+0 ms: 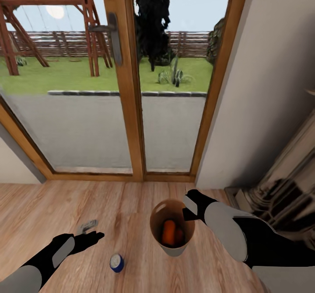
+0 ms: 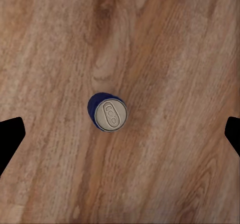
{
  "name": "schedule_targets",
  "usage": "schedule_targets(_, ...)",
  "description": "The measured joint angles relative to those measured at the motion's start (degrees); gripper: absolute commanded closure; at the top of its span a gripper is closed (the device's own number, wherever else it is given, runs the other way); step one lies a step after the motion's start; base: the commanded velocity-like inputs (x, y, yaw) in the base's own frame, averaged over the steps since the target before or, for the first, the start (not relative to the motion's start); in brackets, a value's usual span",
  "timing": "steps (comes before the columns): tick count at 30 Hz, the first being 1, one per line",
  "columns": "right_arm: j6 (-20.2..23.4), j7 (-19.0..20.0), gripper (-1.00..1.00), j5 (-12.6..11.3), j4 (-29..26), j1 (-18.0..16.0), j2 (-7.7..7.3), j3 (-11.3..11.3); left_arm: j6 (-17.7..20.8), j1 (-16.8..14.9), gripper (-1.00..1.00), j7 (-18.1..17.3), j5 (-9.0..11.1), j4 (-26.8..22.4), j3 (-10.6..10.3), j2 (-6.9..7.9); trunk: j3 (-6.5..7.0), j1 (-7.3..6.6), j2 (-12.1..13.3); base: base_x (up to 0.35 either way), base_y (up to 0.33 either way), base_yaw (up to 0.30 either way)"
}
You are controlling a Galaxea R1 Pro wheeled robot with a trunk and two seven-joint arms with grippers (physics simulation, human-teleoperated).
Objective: Put the three can of soda from the living room inside the tash can in the kitchen.
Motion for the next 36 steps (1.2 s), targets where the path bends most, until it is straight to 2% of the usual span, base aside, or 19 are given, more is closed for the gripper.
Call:
schedule_targets(17, 0.0, -0.01, 1.0, 0.11, 0.11, 0.0, 0.0, 0.04, 0.0, 0.0, -1.0, -0.01, 0.06, -0.03, 0.01, -0.06, 0.0, 0.0, 0.0, 0.317, 0.0, 0.0)
schedule_targets(31, -0.08, 0.06, 1.0, -0.19, 0.14, -0.01, 0.0, -0.42, -0.04, 0.02, -1.0, -0.01, 0.06, 0.02, 0.01, -0.09, 0.0, 0.0, 0.0, 0.022, 0.041, 0.0)
schedule_targets(36, 0.03, -0.02, 1.0, 0.16, 0.13, -0.01, 0.0, 0.18, -0.06, 0.01, -1.0, 0.01, 0.06, 0.07, 0.02, -0.23, 0.0, 0.0, 0.0, -0.02, 0.028, 0.0)
